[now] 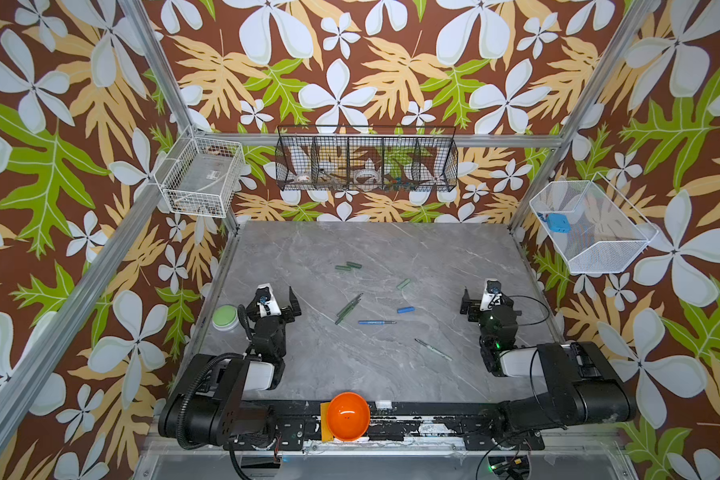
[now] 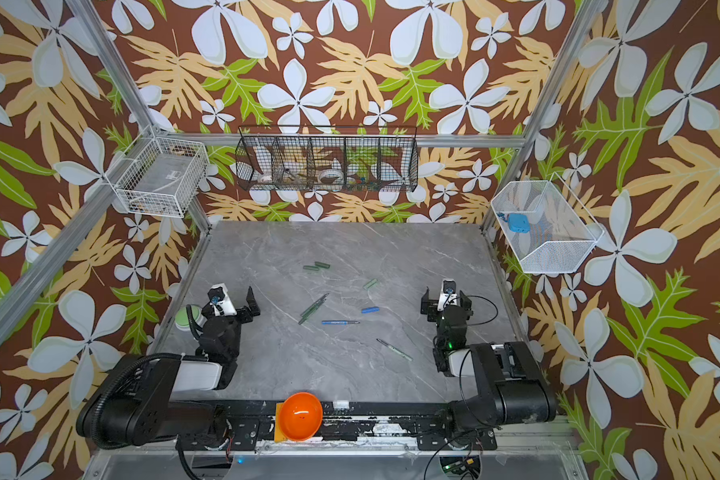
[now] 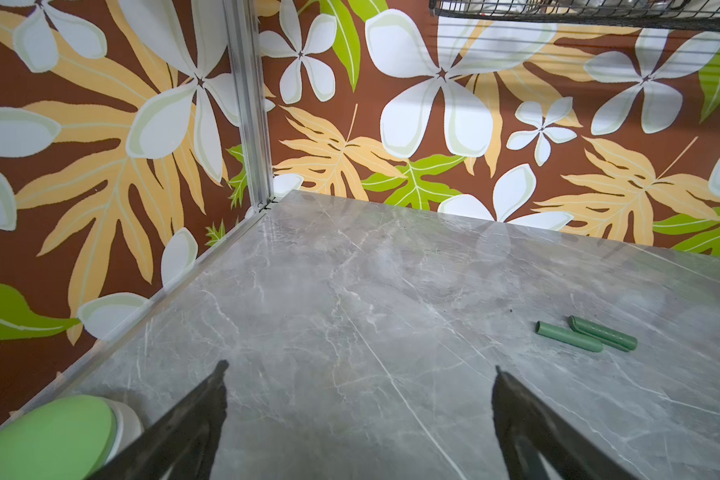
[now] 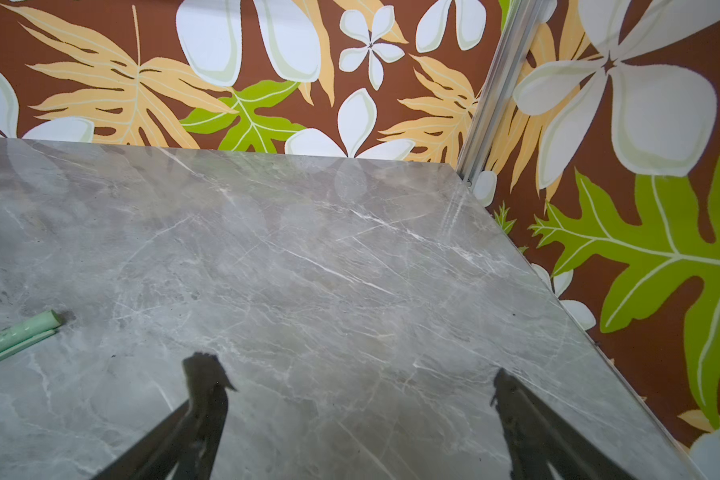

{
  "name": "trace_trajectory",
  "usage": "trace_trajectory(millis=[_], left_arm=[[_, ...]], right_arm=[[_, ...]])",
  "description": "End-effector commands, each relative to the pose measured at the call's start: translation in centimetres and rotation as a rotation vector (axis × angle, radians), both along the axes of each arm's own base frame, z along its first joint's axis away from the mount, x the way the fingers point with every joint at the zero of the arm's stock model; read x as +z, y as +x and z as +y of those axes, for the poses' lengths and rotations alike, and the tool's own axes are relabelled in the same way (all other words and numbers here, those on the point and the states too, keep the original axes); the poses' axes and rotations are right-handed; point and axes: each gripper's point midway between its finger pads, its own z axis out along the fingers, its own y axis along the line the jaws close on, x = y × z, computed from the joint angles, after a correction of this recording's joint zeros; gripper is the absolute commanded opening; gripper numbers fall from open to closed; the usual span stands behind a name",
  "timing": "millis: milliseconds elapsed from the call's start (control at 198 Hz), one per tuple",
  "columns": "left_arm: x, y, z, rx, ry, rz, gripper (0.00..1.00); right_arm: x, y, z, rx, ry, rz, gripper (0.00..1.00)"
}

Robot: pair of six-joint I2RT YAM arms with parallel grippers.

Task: Insert the pens into the pen caps

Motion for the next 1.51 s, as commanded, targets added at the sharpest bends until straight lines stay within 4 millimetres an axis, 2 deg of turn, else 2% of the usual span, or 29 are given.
trace_trajectory(millis=[0, 833, 1009, 1050, 1145, 1181, 1262, 1378, 1509], left_arm=[[0.7, 0.1, 0.1, 0.003, -0.007, -0.028, 1.00], [0.7, 0.2, 0.0, 0.000, -0.007, -0.028, 1.00], [0.7, 0.1, 0.0, 0.000, -0.008, -0.030, 1.00], [1.0, 0.0, 0.1, 0.003, -0.004, -0.038, 1.00], [1.9, 0.0, 0.1, 0.005, -0.005, -0.036, 1.00], [2.4, 0.2, 0.2, 0.010, -0.007, -0.030, 1.00], [3.6, 0.5, 0.0, 0.003, -0.008, -0.015, 1.00], [5.0, 1.0, -0.8, -0.034, -0.114, 0.027, 1.00], [6.6, 1.2, -3.3, -0.164, -0.227, 0.064, 1.00]], right_arm=[[0.3, 0.1, 0.1, 0.005, 0.010, -0.009, 1.00], [0.1, 0.3, 0.2, 0.014, 0.016, -0.003, 1.00], [0.3, 0.2, 0.1, 0.010, 0.015, -0.009, 1.00], [0.9, 0.4, 0.2, 0.013, 0.012, -0.020, 0.99], [2.1, 2.1, 1.1, 0.065, 0.009, 0.092, 0.94], [3.2, 2.9, 1.8, 0.096, 0.020, 0.117, 0.94], [4.1, 4.0, 3.5, 0.178, 0.072, 0.227, 0.92], [4.1, 3.3, 7.4, 0.320, 0.104, 0.414, 0.86], [3.6, 0.3, 12.5, 0.484, 0.034, 0.592, 0.83]])
